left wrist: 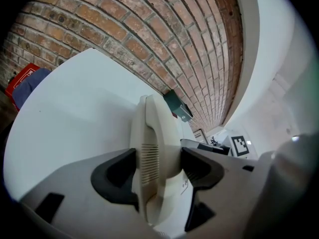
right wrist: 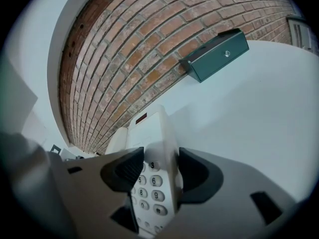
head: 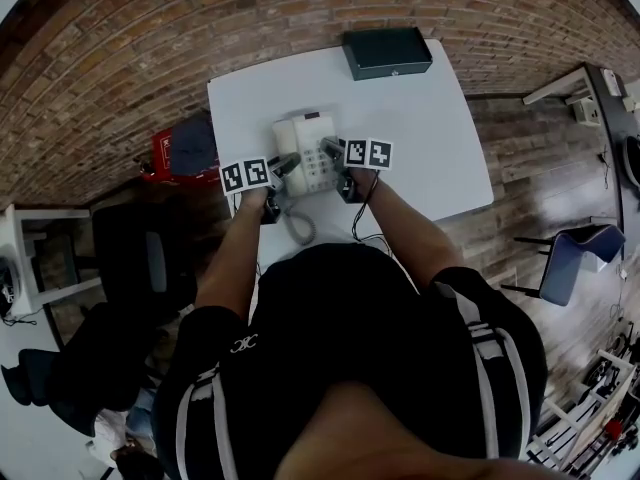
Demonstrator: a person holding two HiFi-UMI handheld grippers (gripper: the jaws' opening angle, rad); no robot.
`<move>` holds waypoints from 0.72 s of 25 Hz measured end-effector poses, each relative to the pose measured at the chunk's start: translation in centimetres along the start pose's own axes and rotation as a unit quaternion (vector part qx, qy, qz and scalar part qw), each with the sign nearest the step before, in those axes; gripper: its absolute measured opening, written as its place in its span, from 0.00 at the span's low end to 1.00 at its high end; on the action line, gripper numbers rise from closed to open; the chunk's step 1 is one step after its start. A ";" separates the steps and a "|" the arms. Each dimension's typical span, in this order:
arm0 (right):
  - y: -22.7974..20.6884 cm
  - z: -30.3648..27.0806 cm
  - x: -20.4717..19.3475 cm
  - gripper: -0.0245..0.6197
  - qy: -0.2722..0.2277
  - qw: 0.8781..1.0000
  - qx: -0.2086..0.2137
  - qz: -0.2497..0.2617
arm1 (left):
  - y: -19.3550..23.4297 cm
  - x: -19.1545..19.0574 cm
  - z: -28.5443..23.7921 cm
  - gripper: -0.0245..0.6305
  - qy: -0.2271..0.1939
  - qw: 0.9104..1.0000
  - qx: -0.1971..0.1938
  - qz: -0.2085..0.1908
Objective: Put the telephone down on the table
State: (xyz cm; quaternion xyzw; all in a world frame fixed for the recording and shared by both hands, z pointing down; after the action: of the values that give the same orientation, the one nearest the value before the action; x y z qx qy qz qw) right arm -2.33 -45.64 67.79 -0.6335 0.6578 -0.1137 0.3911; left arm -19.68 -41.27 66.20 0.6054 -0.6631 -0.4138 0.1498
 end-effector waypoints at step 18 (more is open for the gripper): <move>0.6 1.4 0.7 0.35 -0.028 0.998 -0.034 0.045 | -0.4 0.4 1.4 0.48 -0.026 0.999 0.044 -0.008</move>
State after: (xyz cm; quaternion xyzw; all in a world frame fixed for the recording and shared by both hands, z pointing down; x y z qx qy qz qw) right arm -1.81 -45.67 66.22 -0.6194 0.6777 -0.0553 0.3924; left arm -20.47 -41.10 64.91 0.6061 -0.6795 -0.4005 0.1024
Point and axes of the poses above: the fingertips, and each gripper's own axes: z backward along the fingers, y to its left, x out of its top, the point moved 5 cm from there along z, backward along the fingers, and after that the axes turned 8 degrees about y, right-handed, at the moved point
